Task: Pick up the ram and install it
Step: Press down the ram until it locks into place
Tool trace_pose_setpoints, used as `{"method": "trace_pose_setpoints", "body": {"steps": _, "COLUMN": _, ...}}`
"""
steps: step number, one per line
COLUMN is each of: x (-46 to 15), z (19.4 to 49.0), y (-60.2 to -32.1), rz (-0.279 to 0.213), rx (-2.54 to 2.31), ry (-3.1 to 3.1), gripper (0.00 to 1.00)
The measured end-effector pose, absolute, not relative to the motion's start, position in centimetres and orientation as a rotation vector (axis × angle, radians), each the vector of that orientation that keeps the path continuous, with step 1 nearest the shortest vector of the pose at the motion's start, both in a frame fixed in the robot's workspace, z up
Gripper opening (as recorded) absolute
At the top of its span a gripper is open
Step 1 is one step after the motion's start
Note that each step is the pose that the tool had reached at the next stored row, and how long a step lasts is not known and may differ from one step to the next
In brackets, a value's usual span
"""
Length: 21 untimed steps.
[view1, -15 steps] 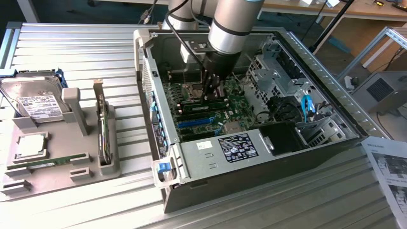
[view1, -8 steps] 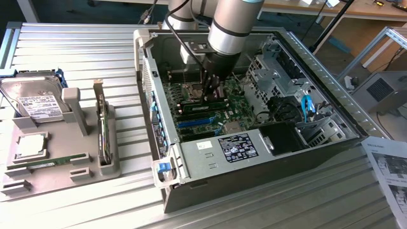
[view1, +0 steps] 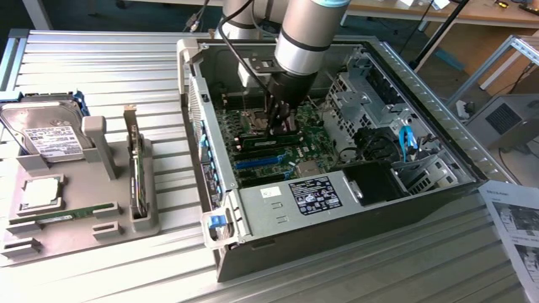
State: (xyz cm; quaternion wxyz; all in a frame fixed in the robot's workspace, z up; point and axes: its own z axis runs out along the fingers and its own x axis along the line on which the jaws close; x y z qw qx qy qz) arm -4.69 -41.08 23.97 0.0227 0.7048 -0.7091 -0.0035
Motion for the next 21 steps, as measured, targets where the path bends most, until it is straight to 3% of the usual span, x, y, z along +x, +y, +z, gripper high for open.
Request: {"method": "trace_pose_setpoints", "body": {"steps": 21, "x": -4.69, "z": 23.47, "y": -41.34, "rz": -0.011, "rx": 2.183, "ry": -2.196, "gripper": 0.11}}
